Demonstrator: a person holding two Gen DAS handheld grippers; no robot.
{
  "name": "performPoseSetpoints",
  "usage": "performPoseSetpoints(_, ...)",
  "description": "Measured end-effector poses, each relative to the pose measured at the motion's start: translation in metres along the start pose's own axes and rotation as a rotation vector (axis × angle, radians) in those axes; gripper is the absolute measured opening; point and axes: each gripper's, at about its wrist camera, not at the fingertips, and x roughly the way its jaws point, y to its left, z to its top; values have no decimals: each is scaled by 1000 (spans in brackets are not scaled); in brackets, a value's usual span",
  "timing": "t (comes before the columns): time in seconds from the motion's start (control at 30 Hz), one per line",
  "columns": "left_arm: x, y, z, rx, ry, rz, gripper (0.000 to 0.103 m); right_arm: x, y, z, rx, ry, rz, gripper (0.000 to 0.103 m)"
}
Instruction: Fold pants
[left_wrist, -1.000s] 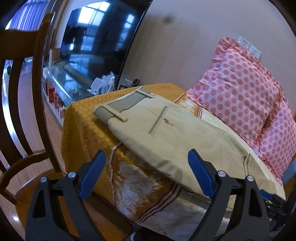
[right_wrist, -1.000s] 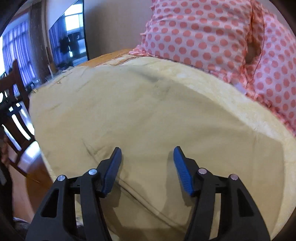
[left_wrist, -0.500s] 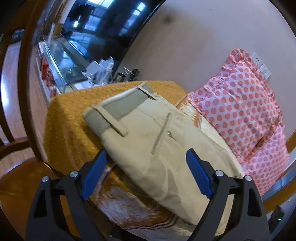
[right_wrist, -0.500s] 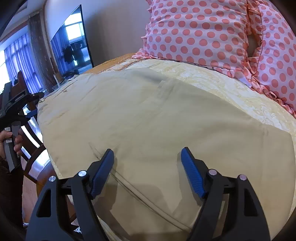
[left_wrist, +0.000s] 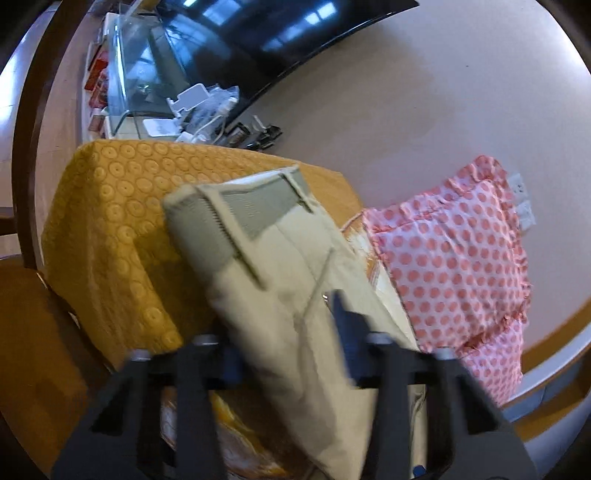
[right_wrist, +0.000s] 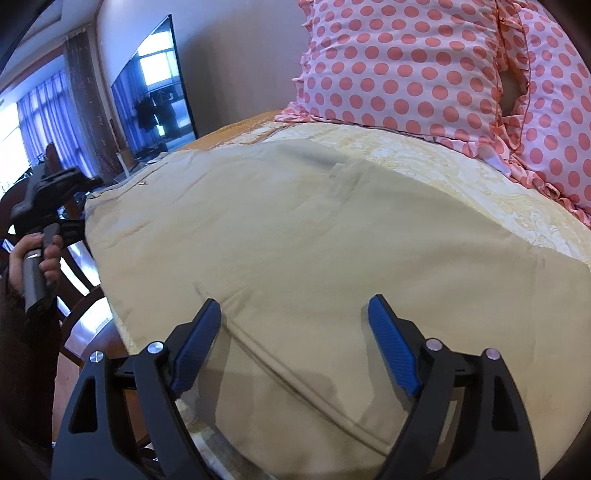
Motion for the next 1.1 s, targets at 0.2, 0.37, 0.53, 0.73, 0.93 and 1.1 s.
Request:
performPoseSetpoints(0.2, -17, -52, -2, 236, -53, 52, 6, -19, -8, -5, 64, -61, 62, 84)
performPoseSetpoints(0.37, -27, -165, -36, 555, -51, -15, 6, -60, -35, -11, 159, -191, 71, 84)
performPoseSetpoints(0.53, -27, -270, -120, 858, 4, -182, 7, -98, -80, -27, 304, -291, -2, 84)
performPoseSetpoints(0.73, -5, -324, -276, 1127, 267, -409, 7, -142, -144, -69, 528, -352, -153, 84)
performPoseSetpoints(0.93, 14, -296, -378, 1369, 401, -367, 7, -155, -177, -97, 629, -339, -224, 84)
performPoseSetpoints(1.1, 10, -301, -393, 1413, 369, -328, 12, -159, -182, -97, 608, -356, -221, 84)
